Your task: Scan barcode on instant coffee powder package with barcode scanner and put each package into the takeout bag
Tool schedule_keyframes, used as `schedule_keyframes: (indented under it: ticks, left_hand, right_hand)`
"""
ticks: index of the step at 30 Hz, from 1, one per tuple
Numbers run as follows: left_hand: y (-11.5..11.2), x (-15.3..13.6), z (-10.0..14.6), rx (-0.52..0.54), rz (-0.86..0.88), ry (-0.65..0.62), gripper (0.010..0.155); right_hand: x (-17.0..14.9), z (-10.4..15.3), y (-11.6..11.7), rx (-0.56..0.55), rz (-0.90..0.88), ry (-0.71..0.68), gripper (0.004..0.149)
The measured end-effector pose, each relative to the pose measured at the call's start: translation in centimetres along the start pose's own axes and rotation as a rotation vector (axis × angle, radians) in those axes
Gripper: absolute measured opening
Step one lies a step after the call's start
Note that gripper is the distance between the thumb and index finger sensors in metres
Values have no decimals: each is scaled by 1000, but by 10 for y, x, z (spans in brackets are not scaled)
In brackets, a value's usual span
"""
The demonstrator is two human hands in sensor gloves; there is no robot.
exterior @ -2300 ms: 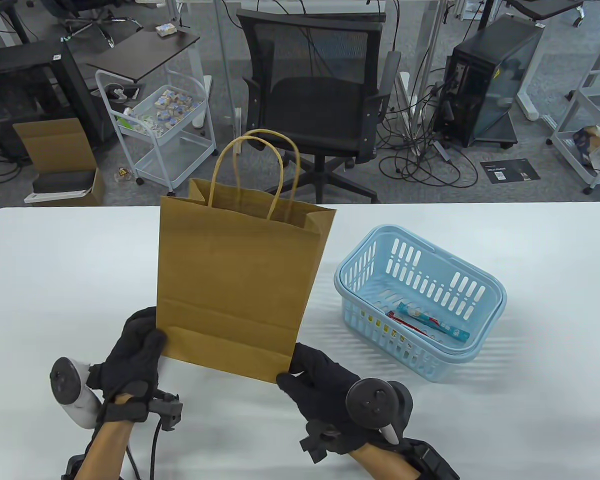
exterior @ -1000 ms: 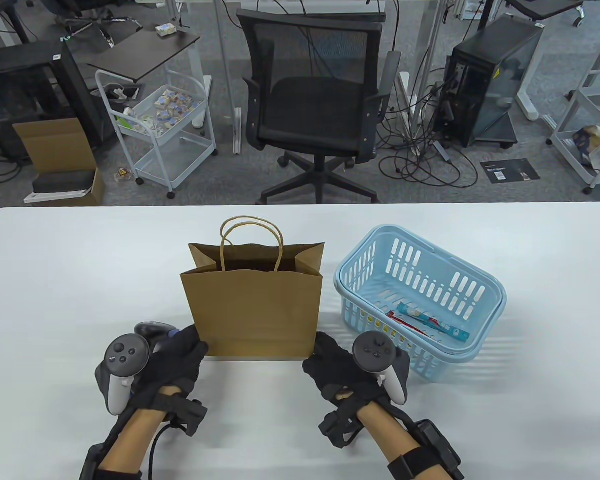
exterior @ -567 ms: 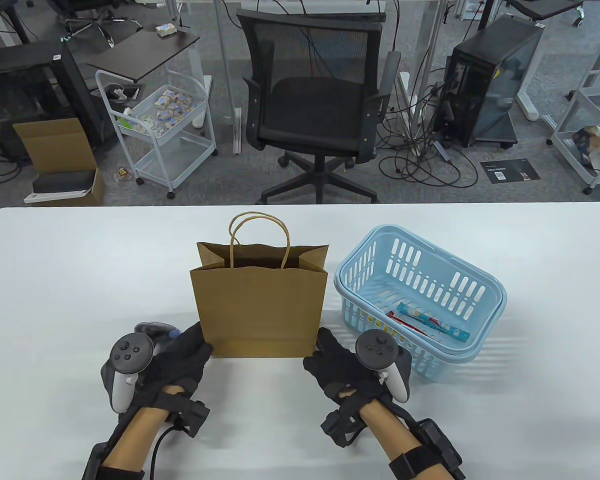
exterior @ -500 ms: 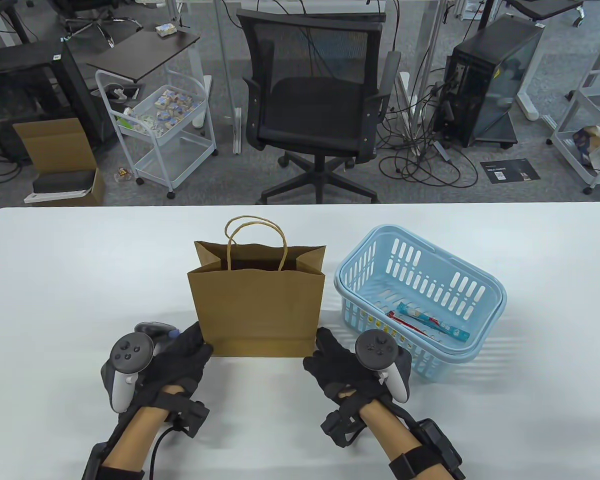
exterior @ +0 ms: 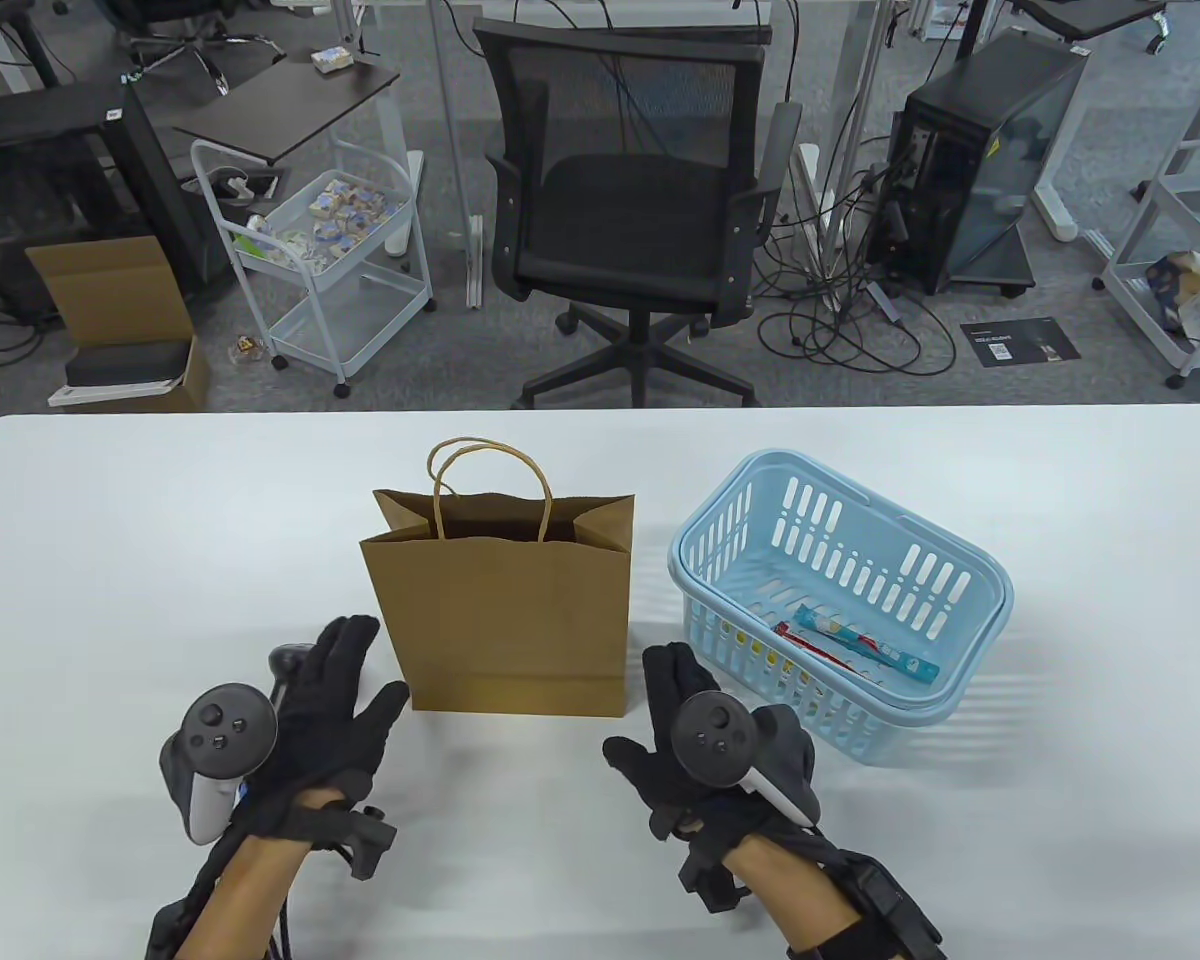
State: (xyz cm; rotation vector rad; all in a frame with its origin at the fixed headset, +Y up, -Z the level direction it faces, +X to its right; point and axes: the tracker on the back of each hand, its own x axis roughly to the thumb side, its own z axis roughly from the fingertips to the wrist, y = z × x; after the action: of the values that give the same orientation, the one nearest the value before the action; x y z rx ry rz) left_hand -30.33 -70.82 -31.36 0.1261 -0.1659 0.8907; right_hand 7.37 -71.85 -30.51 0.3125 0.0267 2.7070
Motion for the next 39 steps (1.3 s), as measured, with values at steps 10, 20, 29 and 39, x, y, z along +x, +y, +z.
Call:
schedule_keyframes:
  ticks: [10, 20, 29, 39]
  left_hand:
    - [17, -5, -2, -123, -535, 282, 118]
    - [50, -65, -12, -83, -510, 648, 128]
    - [31, -101, -20, -130, -268, 729, 107]
    - [23, -102, -23, -146, -116, 685, 77]
  right_hand:
    - [6, 0, 12, 188, 176, 35, 112]
    - [3, -2, 17, 284, 119, 28, 122]
    - [0, -2, 19, 277, 100, 28, 116]
    - [1, -2, 21, 283, 84, 28, 111]
